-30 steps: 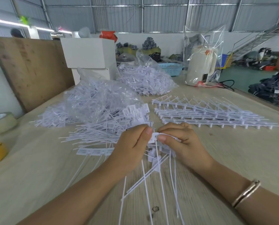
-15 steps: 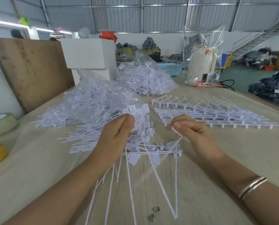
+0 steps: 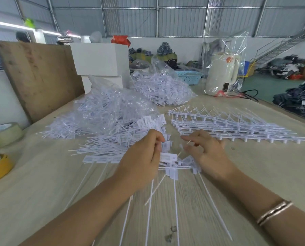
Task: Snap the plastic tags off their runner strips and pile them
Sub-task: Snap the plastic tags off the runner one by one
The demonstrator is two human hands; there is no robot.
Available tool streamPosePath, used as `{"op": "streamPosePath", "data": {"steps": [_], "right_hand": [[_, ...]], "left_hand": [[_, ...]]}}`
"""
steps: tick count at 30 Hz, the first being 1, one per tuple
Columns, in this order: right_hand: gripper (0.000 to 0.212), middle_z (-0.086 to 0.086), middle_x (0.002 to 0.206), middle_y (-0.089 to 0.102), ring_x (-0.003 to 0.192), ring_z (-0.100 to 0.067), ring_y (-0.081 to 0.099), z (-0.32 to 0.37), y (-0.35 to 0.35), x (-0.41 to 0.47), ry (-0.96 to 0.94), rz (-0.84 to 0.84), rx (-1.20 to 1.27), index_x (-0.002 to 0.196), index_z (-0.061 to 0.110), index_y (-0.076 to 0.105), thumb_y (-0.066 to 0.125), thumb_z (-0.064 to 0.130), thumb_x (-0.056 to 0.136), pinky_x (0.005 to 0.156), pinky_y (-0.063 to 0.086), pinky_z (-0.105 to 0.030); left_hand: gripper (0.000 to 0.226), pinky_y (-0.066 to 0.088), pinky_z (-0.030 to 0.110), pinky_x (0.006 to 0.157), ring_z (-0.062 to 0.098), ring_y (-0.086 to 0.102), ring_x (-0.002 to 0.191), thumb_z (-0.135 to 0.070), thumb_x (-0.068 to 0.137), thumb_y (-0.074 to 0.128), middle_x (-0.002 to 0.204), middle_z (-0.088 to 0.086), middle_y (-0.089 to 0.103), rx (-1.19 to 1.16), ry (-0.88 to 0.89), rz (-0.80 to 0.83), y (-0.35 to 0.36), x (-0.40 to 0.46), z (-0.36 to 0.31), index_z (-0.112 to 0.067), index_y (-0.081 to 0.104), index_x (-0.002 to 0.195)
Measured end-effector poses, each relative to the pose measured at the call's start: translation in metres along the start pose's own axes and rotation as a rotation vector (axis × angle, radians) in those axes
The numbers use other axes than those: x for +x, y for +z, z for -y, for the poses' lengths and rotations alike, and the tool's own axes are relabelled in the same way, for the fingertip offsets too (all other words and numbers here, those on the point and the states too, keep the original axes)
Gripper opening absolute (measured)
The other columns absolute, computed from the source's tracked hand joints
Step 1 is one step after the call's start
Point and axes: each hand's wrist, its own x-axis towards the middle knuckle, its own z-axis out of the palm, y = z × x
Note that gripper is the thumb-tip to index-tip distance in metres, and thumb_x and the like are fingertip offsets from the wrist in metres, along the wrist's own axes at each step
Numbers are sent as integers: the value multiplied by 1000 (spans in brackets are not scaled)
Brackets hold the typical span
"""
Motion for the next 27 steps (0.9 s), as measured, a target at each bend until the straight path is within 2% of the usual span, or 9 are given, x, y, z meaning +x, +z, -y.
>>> {"op": "streamPosePath", "data": {"steps": [4, 8, 10, 12, 15, 18, 21, 24, 27], "right_hand": [[23, 26, 94, 49, 101, 1, 44, 5, 5, 0, -31, 60, -59, 86, 45, 61, 44, 31, 89, 80, 12, -26], [32, 23, 95, 56, 103, 8, 45, 6, -4, -4, -23, -23, 233, 82, 41, 62, 31, 33, 83, 94, 21, -34], [36, 19, 96, 57, 106, 3, 47, 12, -2, -9, -90, 90, 255, 84, 37, 67, 34, 49, 87, 98, 21, -35], [39, 16, 96, 59, 107, -3, 48, 16, 5, -12, -183, 214, 194, 84, 30, 72, 48, 60, 86, 98, 21, -38], [31, 5, 89, 63, 95, -12, 55, 17, 6, -10, -297, 223, 319, 77, 12, 71, 60, 40, 83, 95, 32, -47], [21, -2, 80, 62, 82, -18, 58, 14, 1, -8, -269, 175, 529, 72, 7, 66, 61, 24, 84, 88, 40, -47], [25, 4, 79, 64, 85, -14, 58, 14, 3, -9, -238, 256, 438, 74, 14, 68, 59, 37, 82, 98, 33, -56], [19, 14, 74, 63, 82, -7, 56, 16, 3, -11, -249, 283, 386, 75, 26, 69, 63, 41, 84, 96, 32, -59], [13, 19, 70, 63, 80, -7, 57, 21, 1, -11, -246, 227, 370, 73, 34, 66, 58, 40, 80, 94, 31, -64]], "left_hand": [[11, 34, 12, 58, -4, 46, 67, -10, 96, 42, 77, -20, 41, 21, 50, -7, 4, -1, -4, -16, 47, 103], [14, 33, 4, 59, -16, 45, 69, -7, 94, 45, 88, -19, 42, -12, 60, 2, 4, 0, -3, -12, 47, 107], [15, 33, 5, 57, -15, 46, 66, -7, 94, 48, 91, -12, 45, -22, 60, 14, 5, -1, -5, -12, 47, 107], [13, 33, 5, 59, -16, 46, 69, -7, 93, 50, 91, -10, 46, -12, 87, 8, 5, -1, -6, -11, 49, 106], [9, 35, 17, 67, -6, 45, 67, -19, 95, 47, 78, -17, 44, 120, 107, -10, -1, 1, -5, -16, 55, 97], [36, 34, 34, 78, 10, 43, 72, -42, 92, 28, 67, -10, 44, 365, 64, 56, -9, 5, 2, -20, 48, 71], [43, 32, 32, 78, 14, 44, 72, -46, 90, 24, 62, -4, 47, 292, 42, 96, -8, 5, 4, -19, 44, 63], [37, 27, 31, 67, 13, 40, 63, -41, 91, 32, 56, -5, 39, 116, 54, 119, -5, 5, 4, -26, 33, 57], [42, 27, 28, 59, 9, 36, 53, -35, 96, 44, 52, -6, 35, -44, 32, 126, -3, 7, 8, -25, 34, 56]]}}
